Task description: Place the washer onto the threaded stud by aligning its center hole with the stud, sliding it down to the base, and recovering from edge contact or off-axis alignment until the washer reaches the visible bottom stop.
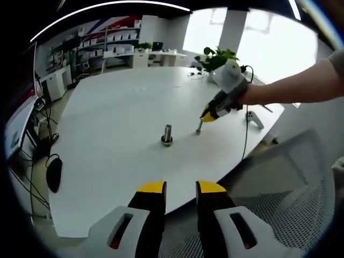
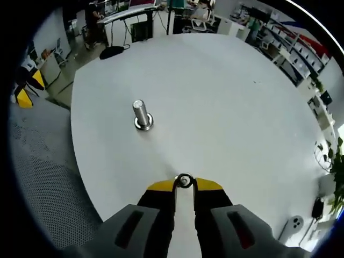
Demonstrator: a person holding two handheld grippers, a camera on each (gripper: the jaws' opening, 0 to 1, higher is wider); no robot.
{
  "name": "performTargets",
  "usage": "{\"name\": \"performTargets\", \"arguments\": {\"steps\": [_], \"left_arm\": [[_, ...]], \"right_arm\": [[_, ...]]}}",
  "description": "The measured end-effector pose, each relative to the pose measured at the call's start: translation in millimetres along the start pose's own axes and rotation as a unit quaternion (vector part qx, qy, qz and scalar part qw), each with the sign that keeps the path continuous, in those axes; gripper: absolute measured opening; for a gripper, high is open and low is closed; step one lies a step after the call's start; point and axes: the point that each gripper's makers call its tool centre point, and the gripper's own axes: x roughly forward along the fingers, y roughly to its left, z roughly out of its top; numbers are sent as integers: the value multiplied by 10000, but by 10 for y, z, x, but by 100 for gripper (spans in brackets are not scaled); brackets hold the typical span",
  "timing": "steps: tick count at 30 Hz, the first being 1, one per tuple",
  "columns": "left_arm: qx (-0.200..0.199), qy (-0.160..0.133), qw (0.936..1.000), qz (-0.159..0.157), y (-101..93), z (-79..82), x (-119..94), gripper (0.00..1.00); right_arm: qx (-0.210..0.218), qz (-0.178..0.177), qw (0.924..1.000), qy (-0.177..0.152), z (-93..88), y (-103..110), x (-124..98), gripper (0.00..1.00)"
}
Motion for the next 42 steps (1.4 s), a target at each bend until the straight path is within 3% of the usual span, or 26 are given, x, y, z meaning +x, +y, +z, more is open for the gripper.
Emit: {"name": "performTargets", "arguments": {"steps": [9, 30, 42], "left_arm": [[12, -1, 10000, -17, -8, 1, 5, 19], [14, -1, 10000, -13, -10, -2, -7, 19], [29, -84, 10000, -44, -23, 29, -15, 19]], "right_arm": [[-64, 34, 9999, 151, -88, 7, -11, 14], [-55, 40, 9999, 132, 0, 2, 51, 14], [-177, 40, 9996, 239, -52, 38, -5, 14]]}}
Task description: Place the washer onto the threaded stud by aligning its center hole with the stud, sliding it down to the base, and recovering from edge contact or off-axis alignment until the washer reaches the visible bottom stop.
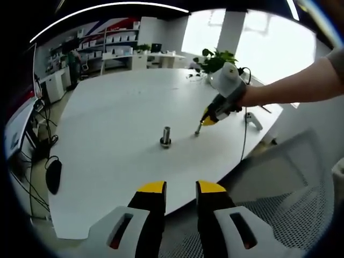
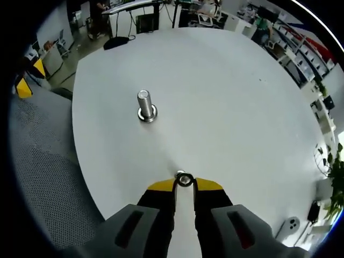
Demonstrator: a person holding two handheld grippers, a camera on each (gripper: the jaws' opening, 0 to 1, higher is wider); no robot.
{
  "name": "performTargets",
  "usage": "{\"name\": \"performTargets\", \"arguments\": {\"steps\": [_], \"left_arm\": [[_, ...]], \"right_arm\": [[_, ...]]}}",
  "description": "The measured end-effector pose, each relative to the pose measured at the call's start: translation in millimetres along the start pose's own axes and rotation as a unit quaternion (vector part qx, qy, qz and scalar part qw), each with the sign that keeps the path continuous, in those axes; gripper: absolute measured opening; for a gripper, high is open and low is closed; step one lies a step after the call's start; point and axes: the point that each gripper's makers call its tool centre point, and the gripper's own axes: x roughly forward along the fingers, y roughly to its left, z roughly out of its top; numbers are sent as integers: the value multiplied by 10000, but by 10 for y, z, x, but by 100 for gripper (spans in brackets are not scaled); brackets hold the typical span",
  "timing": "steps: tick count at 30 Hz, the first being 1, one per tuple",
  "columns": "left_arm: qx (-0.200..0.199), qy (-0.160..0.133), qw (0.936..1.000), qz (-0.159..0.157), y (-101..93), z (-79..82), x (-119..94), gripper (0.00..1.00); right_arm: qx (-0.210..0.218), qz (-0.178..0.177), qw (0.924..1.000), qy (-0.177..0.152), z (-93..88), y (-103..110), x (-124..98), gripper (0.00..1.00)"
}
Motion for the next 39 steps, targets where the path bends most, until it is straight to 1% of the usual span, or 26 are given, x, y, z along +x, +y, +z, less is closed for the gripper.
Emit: {"name": "performTargets", "arguments": {"steps": [5, 12, 16, 21, 28, 35, 39], "left_arm": [[-12, -15, 10000, 8, 4, 3, -1, 19], [-5, -8, 10000, 1, 0, -1, 2, 19], [-8, -23, 10000, 4, 2, 3, 2, 19], [-8, -21, 10000, 5, 5, 2, 3, 19], [-14, -9, 10000, 9, 2, -1, -3, 19], [-19, 43, 10000, 19, 7, -22, 5, 19], [-17, 61, 10000, 18, 6, -28, 6, 19]], "right_arm": [[-104, 37, 9999, 80, 23, 9, 14, 14], [-147, 82, 9997, 200, 31, 5, 24, 14], [-242, 123, 9991, 339, 18, -10, 51, 14], [-219, 228, 9982, 519, -9, 2, 87, 14], [-286, 258, 9970, 679, -65, 10, 220, 14], [-249, 326, 9954, 863, -163, 20, 431, 14], [-244, 339, 9948, 927, -201, 44, 464, 14]]}}
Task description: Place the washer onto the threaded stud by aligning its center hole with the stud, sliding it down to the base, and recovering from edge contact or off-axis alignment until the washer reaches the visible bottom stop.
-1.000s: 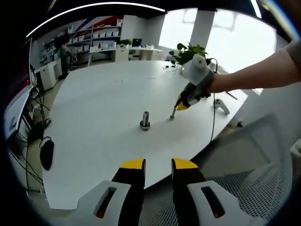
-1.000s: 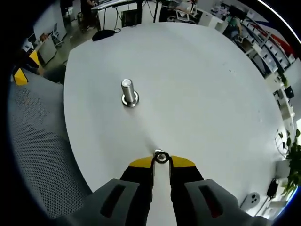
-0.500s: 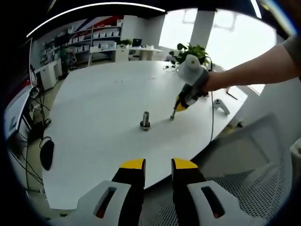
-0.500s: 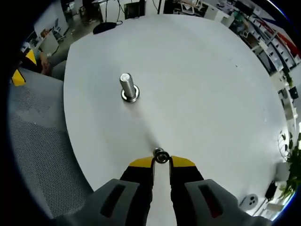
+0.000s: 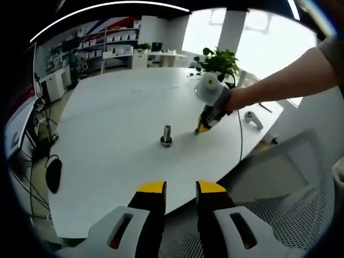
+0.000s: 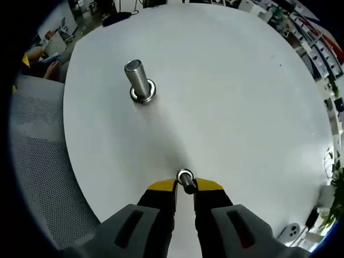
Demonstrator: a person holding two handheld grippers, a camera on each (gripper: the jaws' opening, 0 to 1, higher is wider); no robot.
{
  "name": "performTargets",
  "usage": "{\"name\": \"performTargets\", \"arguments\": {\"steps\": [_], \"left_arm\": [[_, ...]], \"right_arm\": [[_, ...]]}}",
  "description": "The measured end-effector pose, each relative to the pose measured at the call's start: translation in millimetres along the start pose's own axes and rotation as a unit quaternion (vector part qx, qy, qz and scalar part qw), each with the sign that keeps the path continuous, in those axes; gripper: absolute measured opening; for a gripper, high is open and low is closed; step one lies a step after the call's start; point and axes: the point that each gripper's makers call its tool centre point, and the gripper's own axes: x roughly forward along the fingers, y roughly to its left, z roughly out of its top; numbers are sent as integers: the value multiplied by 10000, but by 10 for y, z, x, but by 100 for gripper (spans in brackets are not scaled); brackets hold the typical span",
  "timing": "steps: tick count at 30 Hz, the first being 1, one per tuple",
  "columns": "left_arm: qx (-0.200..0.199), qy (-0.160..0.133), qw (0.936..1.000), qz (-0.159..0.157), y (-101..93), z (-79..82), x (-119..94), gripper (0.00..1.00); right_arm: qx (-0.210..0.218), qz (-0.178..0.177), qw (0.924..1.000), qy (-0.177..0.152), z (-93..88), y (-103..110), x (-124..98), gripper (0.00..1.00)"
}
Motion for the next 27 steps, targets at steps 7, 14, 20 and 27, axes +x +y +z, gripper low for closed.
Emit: {"name": "performTargets", "arguments": {"steps": [7, 14, 20, 27], "left_arm": [[2, 41, 10000, 15, 6, -14, 7, 19], [10, 110, 9999, 0, -3, -37, 11, 19], [24, 106, 9999, -50, -22, -33, 10, 19], [23, -23, 9999, -120, -44, 14, 0, 20]], "right_arm": [[60, -29, 9999, -104, -24, -19, -29, 16], [214, 9, 9978, -620, -43, 41, -218, 22], [538, -153, 9900, -1292, -121, 112, -562, 24], [1240, -302, 9707, -2037, -330, 225, -1033, 25]]}}
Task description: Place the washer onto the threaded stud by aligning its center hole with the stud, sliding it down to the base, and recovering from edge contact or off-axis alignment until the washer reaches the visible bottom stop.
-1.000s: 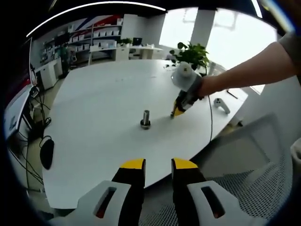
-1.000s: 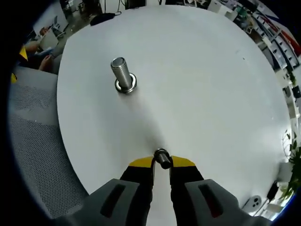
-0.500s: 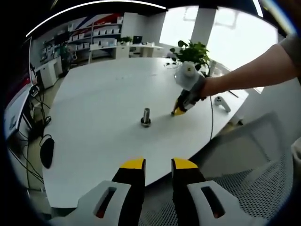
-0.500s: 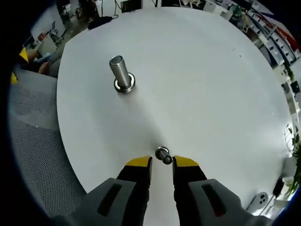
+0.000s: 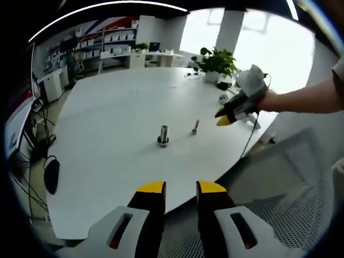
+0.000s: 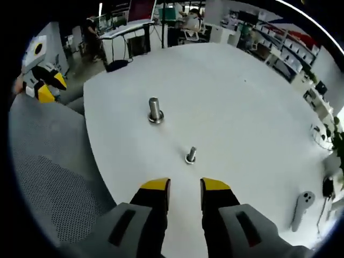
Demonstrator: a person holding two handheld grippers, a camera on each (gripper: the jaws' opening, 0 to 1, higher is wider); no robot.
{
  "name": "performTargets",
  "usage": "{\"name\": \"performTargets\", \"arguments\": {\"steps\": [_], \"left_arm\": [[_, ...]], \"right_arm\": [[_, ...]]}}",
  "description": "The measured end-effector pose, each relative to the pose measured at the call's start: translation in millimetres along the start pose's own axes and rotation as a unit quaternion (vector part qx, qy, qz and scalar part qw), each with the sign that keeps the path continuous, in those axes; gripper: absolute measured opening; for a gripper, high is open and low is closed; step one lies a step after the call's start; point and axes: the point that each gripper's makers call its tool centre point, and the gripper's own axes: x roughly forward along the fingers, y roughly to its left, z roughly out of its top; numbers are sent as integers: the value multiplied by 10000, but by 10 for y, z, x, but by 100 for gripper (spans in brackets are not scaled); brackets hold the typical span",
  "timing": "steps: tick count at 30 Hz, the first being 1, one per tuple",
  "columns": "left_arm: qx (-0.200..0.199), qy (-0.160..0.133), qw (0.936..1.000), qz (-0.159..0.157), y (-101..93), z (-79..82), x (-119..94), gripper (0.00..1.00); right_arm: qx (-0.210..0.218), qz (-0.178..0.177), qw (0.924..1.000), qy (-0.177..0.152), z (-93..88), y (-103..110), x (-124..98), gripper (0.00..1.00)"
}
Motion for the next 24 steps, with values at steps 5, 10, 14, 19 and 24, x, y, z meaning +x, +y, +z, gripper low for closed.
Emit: {"name": "performTargets", "arguments": {"steps": [5, 10, 14, 19, 24], "left_arm": [[47, 51, 10000, -47, -21, -19, 16, 21], [30, -45, 10000, -59, -25, 15, 4, 21], [15, -91, 9999, -45, -20, 33, -4, 21], [-14, -273, 9996, -91, -32, 95, -32, 21], [10, -472, 9986, -237, -97, 158, -62, 23]], "right_arm": [[605, -37, 9969, -500, -27, 72, -358, 26], [1184, 16, 9887, -916, -94, 239, -709, 30], [1514, -97, 9818, -1139, -194, 303, -967, 31], [1981, -164, 9690, -1470, -173, 330, -1130, 32], [2016, -307, 9646, -1670, -136, 343, -1120, 32]]}}
